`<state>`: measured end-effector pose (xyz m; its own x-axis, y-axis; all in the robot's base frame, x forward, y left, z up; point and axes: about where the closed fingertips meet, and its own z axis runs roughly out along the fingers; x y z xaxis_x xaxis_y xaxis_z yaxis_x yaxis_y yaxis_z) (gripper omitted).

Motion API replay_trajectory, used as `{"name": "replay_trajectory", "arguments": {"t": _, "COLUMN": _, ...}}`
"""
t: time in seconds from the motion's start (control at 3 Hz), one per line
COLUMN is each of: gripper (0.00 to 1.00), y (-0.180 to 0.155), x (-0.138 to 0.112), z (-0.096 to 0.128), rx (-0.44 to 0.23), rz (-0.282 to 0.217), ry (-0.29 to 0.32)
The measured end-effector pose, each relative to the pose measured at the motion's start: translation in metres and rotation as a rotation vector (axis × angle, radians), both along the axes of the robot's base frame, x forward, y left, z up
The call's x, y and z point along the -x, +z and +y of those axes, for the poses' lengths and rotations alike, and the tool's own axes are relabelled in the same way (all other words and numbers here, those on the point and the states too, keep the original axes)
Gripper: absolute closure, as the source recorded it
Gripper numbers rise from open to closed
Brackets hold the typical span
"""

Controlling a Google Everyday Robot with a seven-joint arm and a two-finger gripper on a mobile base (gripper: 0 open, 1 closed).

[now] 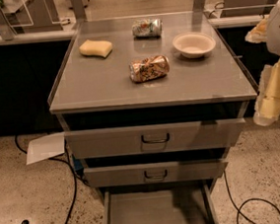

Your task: Place orange can into bottom drawer

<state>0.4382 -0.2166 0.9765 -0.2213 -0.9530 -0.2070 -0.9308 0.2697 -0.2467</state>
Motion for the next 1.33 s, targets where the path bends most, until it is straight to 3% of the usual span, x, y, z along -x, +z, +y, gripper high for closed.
{"name": "replay_trajectory", "arguments": {"t": 0.33, "gripper": 0.00, "y": 0.000, "x": 0.000, "z": 0.000, "rx": 0.000, "rz": 0.000, "ry": 0.000}}
{"name": "replay_trajectory", "arguments": {"t": 0.67, "gripper": 0.00, "y": 0.000, "x": -0.012, "z": 0.004, "rx": -0.025, "rz": -0.012, "ry": 0.057}}
{"name": "replay_trajectory", "arguments": {"t": 1.33, "gripper": 0.00, "y": -0.006, "x": -0.089, "z": 0.050, "rx": -0.200, "rz": -0.032, "ry": 0.379}}
